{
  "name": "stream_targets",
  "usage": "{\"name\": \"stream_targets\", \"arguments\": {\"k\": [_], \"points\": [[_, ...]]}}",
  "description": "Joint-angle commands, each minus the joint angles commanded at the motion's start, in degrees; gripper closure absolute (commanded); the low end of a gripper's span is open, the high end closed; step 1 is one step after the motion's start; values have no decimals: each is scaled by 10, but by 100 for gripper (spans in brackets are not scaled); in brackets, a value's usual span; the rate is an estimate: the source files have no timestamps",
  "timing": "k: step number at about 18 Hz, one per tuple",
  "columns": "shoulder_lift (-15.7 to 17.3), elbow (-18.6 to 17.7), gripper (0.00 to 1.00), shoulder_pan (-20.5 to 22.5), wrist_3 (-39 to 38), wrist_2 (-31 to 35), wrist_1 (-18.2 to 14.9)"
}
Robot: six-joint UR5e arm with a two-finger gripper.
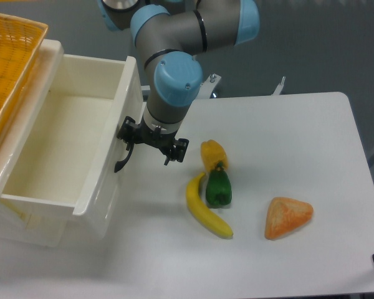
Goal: Slide the top white drawer open
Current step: 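Pull the handle outward, sliding the upper drawer open, then hold the drawer handle at full extension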
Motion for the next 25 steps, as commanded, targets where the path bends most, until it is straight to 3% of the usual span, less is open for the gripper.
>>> {"name": "stream_targets", "arguments": {"k": [21,25], "points": [[-14,11,0,20,-1,-26,-2],[-12,16,0,32,0,-40,-29]]}}
